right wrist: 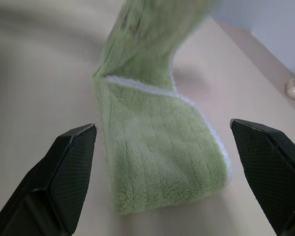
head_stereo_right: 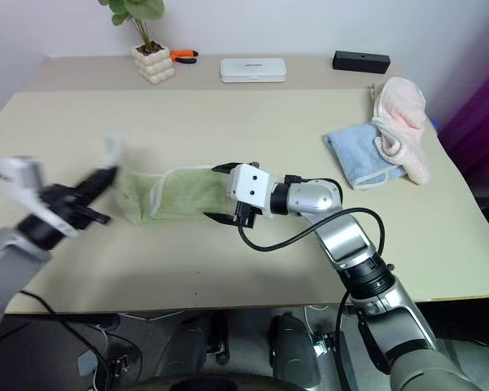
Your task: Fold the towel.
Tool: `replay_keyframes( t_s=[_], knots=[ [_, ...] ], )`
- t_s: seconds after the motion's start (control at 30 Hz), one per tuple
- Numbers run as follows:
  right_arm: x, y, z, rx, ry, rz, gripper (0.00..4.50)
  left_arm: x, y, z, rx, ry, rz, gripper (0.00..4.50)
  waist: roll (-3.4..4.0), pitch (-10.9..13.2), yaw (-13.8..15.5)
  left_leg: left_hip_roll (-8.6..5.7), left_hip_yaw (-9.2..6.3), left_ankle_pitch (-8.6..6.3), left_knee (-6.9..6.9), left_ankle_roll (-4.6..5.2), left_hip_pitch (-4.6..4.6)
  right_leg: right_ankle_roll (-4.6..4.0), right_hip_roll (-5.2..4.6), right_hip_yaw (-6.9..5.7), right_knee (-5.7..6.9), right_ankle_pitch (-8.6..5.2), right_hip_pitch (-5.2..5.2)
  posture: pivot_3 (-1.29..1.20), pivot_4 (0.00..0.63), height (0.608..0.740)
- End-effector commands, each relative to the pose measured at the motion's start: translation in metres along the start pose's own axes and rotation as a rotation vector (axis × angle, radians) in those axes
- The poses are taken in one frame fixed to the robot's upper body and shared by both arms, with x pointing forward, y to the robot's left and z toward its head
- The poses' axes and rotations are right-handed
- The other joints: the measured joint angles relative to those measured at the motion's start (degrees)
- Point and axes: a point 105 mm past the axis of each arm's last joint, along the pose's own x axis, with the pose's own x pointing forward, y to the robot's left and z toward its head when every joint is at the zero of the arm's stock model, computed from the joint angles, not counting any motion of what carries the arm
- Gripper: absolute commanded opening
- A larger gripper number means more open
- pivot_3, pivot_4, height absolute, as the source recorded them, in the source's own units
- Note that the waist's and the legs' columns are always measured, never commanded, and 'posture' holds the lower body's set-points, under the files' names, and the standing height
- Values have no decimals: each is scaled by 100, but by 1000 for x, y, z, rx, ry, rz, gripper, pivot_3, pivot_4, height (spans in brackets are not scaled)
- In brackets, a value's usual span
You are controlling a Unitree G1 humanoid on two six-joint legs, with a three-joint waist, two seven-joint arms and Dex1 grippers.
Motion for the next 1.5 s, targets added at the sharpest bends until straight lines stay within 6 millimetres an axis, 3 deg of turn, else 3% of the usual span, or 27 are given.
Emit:
replay_keyframes(
  t_s=[0.03, 0.27, 0.53, 0.63, 0.8, 0.9, 0.93, 0.97, 1.07, 1.2, 1.23, 1.43, 1.5],
  knots=[
    [-3, -7, 7, -41, -16, -30, 4459, 14, -13, -17, 94, 88, -103, 16, 1, 1, -28, 1, 4, 1, 0, 1, 0, 0, 2, 3, 1, 0, -3, 0, 150, 731],
    [-7, -8, 3, -40, 4, -56, 4459, 44, -18, -28, 123, 107, -176, 16, 2, 1, 3, 5, 1, 14, -4, 3, -2, 0, 7, 3, 5, 0, -8, 0, 150, 731],
    [-10, -9, -1, -41, 21, -74, 4459, 52, -19, -37, 80, 112, -163, 16, 1, 2, 3, 4, -2, 15, -1, 6, -1, 1, 5, 3, 6, 0, -6, 0, 150, 731],
    [-10, -10, -2, -43, 25, -74, 4459, 50, -18, -34, 56, 93, -151, 856, 1, 1, 4, 4, -4, 15, 1, 7, -1, 1, 5, 2, 6, 0, -4, 0, 150, 731],
    [-12, -14, -5, -43, 38, -83, 4459, 28, -10, -20, -18, 44, -131, 3296, 0, 2, -15, 6, -6, 16, 2, 7, 0, 2, 4, 1, 10, 0, -4, 0, 150, 731],
    [-16, -20, -6, -13, 43, -100, 4459, 0, -5, -3, -62, -17, -125, 3296, 1, 3, -31, 8, -6, 16, 3, 7, 0, 2, 2, 3, 11, 0, -5, 0, 150, 731],
    [-17, -22, -7, -2, 42, -104, 3905, -7, -3, 2, -66, -39, -120, 3373, 0, 3, -25, 7, -8, 16, 3, 6, 0, 2, 1, 1, 14, 0, -5, 0, 150, 731],
    [-17, -24, -7, 14, 38, -109, 3605, -11, 2, 8, -71, -65, -89, 3373, 0, 3, -20, 8, -9, 16, 5, 6, 0, 1, 1, 1, 14, 0, -4, 0, 150, 731],
    [-14, -26, 1, 100, -15, -115, 2167, -20, 33, 16, 3, -87, 99, 2567, 0, 2, 9, 4, -13, 15, 7, 8, 1, 1, -1, -2, 13, 0, 2, 0, 150, 731],
    [0, -25, 10, 180, -67, -110, 164, -16, 47, 7, 65, -34, 204, 583, -1, 2, 1, 2, -12, 13, 7, 9, 1, 1, 0, -2, 13, 0, 3, 0, 150, 731],
    [2, -25, 11, 189, -72, -110, 0, -15, 48, 6, 72, -27, 215, 75, 0, 3, 0, 2, -12, 13, 6, 9, 1, 1, 1, -3, 14, 0, 3, 0, 150, 731],
    [44, -8, -2, 374, -64, -63, 0, 9, 57, -35, 83, 69, 258, 22, -1, 0, -9, 4, -8, 14, 5, 7, 1, 1, 5, -3, 17, 0, 0, 0, 150, 731],
    [54, 0, -15, 392, -17, -52, 0, 14, 57, -51, 70, 98, 251, 22, 0, 0, -13, 4, -6, 14, 5, 7, -2, 1, 4, -2, 18, 1, -4, 0, 150, 731]
  ],
)
